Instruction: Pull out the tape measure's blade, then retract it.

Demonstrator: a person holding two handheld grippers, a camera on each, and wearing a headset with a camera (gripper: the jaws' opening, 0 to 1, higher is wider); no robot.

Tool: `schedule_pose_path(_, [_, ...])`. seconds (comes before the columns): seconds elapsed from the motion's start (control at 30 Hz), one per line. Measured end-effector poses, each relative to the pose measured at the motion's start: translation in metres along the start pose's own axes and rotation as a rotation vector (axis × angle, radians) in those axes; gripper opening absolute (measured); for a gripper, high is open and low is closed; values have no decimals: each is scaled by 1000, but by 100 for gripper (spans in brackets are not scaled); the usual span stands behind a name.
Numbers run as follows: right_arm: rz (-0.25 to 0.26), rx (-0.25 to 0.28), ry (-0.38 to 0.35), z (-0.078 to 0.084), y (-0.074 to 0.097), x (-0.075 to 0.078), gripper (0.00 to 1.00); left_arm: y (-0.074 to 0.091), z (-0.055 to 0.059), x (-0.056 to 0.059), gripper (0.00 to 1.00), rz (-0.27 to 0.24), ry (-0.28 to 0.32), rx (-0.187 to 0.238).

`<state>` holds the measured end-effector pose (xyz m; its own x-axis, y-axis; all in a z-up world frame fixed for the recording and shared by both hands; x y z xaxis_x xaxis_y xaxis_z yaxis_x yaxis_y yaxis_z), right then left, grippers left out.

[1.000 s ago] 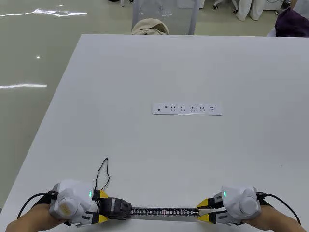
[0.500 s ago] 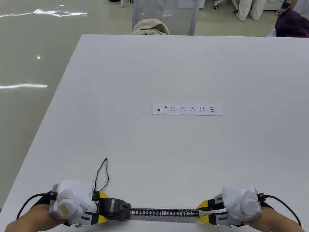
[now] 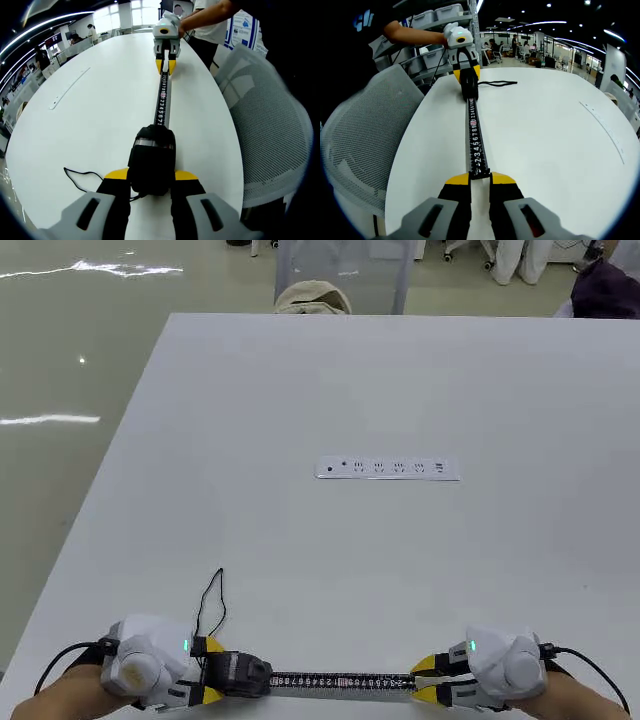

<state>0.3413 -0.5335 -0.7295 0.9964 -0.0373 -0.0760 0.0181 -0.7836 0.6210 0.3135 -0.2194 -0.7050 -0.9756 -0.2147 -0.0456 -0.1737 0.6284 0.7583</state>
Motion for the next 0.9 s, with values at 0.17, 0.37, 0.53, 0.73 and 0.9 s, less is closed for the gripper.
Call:
schedule_pose_path(0.17, [4, -1, -3, 1, 2, 0, 10, 0, -1, 1, 26, -2, 0, 0])
schedule_pose_path(0.37, [8, 3, -8, 3, 3, 0, 10, 0, -1, 1, 26, -2, 4, -1])
schedule_pose_path(0.53, [11, 9, -16, 4, 5, 0, 10, 1, -1, 1, 26, -4, 7, -2])
schedule_pose_path(0.73, [16, 11, -28, 7, 8, 0, 10, 0, 0, 0, 26, -4, 7, -2])
schedule_pose_path(0.9, [21, 10, -31, 8, 10, -1, 10, 0, 0, 0, 26, -5, 7, -3])
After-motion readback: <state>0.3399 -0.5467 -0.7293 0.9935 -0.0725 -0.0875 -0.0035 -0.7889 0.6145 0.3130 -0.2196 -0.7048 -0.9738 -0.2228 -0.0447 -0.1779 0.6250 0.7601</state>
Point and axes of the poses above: the centre of the closed fingertips' face, and the gripper's own axes: y roughly backward along the fingers, x roughly to its right, z roughly out of its underside, the point moved 5 cm from there along y, roughly backward along the fingers, and after that the axes turned 4 degrees about x, right-handed, at the moved point
